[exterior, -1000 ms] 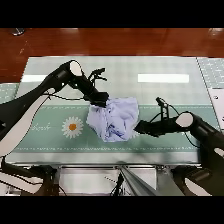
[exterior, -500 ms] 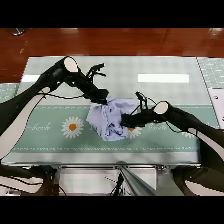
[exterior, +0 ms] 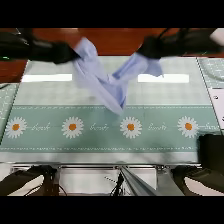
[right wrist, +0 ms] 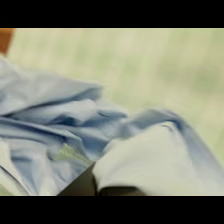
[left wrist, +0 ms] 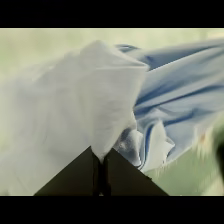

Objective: Fold the shirts.

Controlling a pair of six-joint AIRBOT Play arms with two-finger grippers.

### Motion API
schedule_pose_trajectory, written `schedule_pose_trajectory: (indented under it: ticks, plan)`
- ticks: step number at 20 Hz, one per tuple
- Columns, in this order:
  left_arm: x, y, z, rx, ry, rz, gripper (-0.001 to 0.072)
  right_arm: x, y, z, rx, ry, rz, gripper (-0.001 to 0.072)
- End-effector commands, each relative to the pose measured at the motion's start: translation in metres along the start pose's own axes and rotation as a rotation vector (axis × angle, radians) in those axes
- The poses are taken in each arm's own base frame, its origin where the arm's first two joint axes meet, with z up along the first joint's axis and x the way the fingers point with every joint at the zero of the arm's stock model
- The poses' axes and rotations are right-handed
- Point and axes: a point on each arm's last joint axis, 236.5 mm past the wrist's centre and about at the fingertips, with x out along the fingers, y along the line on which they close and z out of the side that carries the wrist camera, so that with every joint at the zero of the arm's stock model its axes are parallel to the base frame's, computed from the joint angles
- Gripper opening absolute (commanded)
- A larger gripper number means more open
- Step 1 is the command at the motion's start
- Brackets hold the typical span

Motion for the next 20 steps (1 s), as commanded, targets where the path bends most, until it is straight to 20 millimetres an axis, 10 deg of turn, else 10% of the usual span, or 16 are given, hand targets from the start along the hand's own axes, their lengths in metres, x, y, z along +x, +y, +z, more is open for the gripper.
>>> schedule_pose_trajectory:
  ticks: [1, 5, 11, 15, 20]
  plan:
    - [-0.116, -0.042, 0.077, 0.134, -0.391, 0.057, 0.0019, -0.125, 0.036, 0.07, -0.201, -0.233, -0.13, 0.0025]
    - [-0.213, -0.085, 0.079, 0.254, -0.576, 0.122, 0.0019, -0.228, 0.084, 0.056, -0.313, -0.364, -0.157, 0.0025]
    - [-0.257, -0.129, 0.013, 0.334, -0.523, 0.155, 0.0019, -0.314, 0.114, 0.007, -0.387, -0.439, -0.202, 0.0025]
    - [-0.23, -0.128, -0.054, 0.226, -0.268, 0.089, 0.0019, -0.312, 0.104, -0.036, -0.392, -0.293, -0.227, 0.0025]
    - [-0.168, -0.089, -0.137, 0.025, 0.003, 0.004, 0.0019, -0.253, 0.071, -0.089, -0.25, -0.063, -0.192, 0.0025]
